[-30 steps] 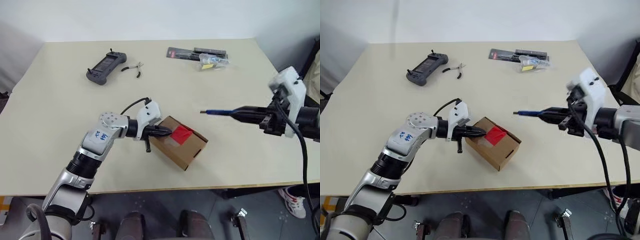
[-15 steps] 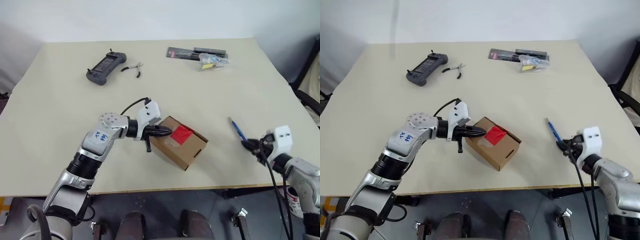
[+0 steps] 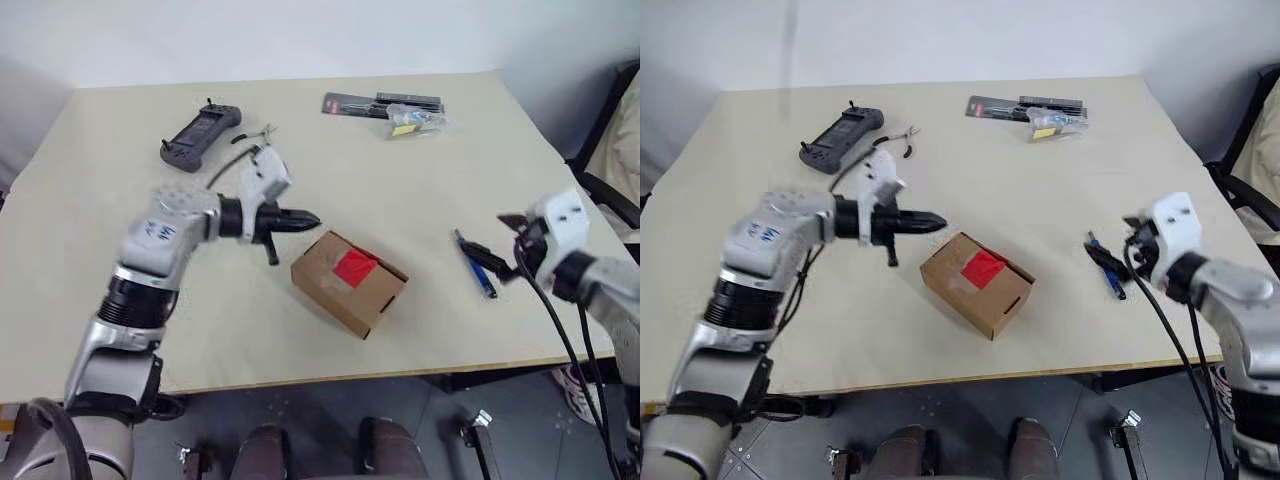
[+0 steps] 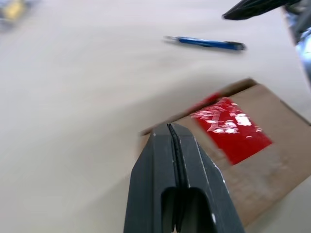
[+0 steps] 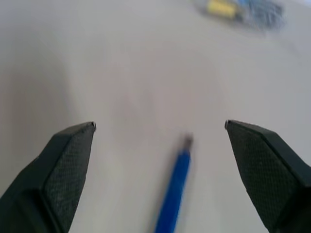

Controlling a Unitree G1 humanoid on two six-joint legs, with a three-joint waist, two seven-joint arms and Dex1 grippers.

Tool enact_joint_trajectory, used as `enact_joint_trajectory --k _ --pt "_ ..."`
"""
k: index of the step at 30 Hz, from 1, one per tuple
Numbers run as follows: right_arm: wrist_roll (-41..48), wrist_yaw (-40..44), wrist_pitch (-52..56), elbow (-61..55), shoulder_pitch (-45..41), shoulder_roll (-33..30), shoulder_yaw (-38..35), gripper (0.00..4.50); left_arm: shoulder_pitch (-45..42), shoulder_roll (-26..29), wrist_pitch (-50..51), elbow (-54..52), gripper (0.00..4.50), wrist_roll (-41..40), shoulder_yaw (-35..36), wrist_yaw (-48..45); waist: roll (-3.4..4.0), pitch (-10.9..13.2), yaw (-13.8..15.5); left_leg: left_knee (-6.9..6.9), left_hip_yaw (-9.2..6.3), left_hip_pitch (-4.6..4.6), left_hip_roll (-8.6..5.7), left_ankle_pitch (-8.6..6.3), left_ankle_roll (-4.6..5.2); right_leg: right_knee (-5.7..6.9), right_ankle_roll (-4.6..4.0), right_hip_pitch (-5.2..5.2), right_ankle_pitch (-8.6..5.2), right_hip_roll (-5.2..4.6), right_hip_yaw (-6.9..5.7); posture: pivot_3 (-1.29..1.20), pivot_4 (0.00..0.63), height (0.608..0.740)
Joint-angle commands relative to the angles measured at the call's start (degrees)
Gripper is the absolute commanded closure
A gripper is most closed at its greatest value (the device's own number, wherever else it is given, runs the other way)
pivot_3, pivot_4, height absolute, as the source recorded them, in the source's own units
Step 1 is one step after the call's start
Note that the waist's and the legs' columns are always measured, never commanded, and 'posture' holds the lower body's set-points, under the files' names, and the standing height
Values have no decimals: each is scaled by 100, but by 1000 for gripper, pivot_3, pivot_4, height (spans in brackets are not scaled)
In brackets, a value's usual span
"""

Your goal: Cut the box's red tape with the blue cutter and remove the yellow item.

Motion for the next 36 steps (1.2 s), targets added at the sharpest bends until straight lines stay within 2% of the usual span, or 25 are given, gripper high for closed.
enact_joint_trajectory --k 1,3,7,12,17,21,24,28,36 --pt "-166 32 482 226 -339 -85 460 716 95 404 212 -167 4500 -114 125 -273 -3 2 5 -4 0 0 0 0 0 -4 0 0 0 0 -1 0 150 740" --pt "-334 243 428 384 -535 -169 802 1305 222 585 372 -281 4500 -132 64 -362 -5 3 45 -6 0 -6 -1 -1 -1 -11 1 -1 0 0 -2 0 150 740" --pt "-977 1000 -252 1373 -1513 59 2000 2740 1270 1342 1399 -1562 4500 -558 -303 -823 -2 6 -41 -3 5 -27 -2 -4 0 -27 5 -23 3 0 2 0 150 740" --pt "-1377 1750 -695 2120 -2223 430 2746 4486 1695 1124 2325 -2479 4500 -1066 -554 -507 -15 16 34 25 -5 -88 6 -2 -4 19 5 -90 3 4 -1 0 150 740" --pt "-1479 2297 -757 2283 -2508 713 3042 4486 1820 541 1736 -2264 4500 -685 -777 131 -16 16 58 36 -3 -87 5 -2 -4 18 5 -85 3 4 2 0 150 740" --pt "-1229 2712 -427 1787 -2525 862 3047 4486 1760 21 1191 -1649 4500 -300 -719 772 -16 15 50 35 -2 -86 5 -2 -4 20 4 -85 3 4 0 0 150 740" --pt "-1108 2752 -130 1439 -2478 1008 2991 4486 1715 -42 1043 -1502 4500 -261 -625 842 -15 15 7 33 -2 -84 6 -2 -4 23 4 -87 3 6 0 0 150 740" --pt "-1037 2519 216 1027 -2392 1440 3059 4486 1647 221 794 -1285 4500 -193 -579 640 -15 15 -12 31 -1 -81 11 -1 -6 28 4 -89 3 10 0 0 150 740" --pt "-1148 2087 435 973 -2413 2055 3133 4486 1371 277 300 -662 4500 98 -564 587 -16 15 5 36 0 -78 12 0 -10 33 3 -86 3 11 1 0 150 740"
